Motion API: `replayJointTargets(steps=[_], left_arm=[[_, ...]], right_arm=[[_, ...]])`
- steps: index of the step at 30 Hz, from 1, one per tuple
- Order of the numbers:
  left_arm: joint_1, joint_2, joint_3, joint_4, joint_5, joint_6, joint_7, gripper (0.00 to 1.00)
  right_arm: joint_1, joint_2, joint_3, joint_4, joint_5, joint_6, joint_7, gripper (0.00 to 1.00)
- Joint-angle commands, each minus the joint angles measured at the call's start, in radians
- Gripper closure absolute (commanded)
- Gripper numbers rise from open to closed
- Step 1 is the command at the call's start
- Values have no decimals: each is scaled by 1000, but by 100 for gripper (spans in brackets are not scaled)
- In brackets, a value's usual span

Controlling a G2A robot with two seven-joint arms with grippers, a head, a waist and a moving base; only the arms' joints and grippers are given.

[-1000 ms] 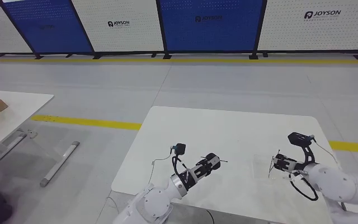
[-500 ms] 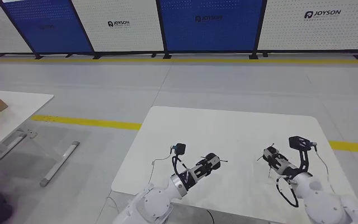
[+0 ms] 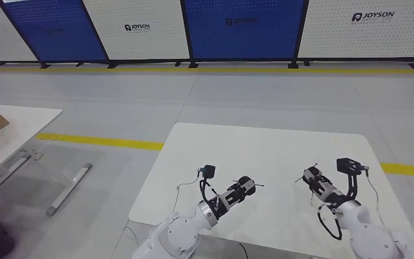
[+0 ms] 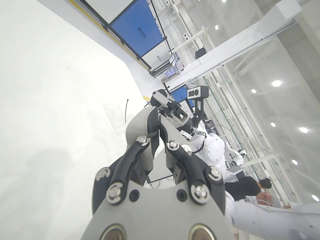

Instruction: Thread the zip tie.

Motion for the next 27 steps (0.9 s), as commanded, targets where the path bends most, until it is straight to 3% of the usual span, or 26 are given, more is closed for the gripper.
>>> replayJointTargets(steps=[1,4,7,18,24,27], left_arm=[[-16,-3,13,8,9,18,22,100],[-46,-11,28,33,-26,48,48,100],[-82,-20,53,70,-54,61,67,100],[-90,-22,58,78,-58,64,73,100],[-111,-30,88,108,-52,60,106,100],[-132,-37,110,131,-97,43,98,100]], right_arm=[[-27,-3,15,-3,35,-81,-76,100],[-76,-5,32,-10,47,-174,-170,100],[-106,-6,25,-10,51,-251,-171,100],[-101,-6,22,-2,50,-255,-151,100],[-100,-28,-41,9,-65,-258,-398,100],[-88,-43,-116,44,-104,-240,-440,100]])
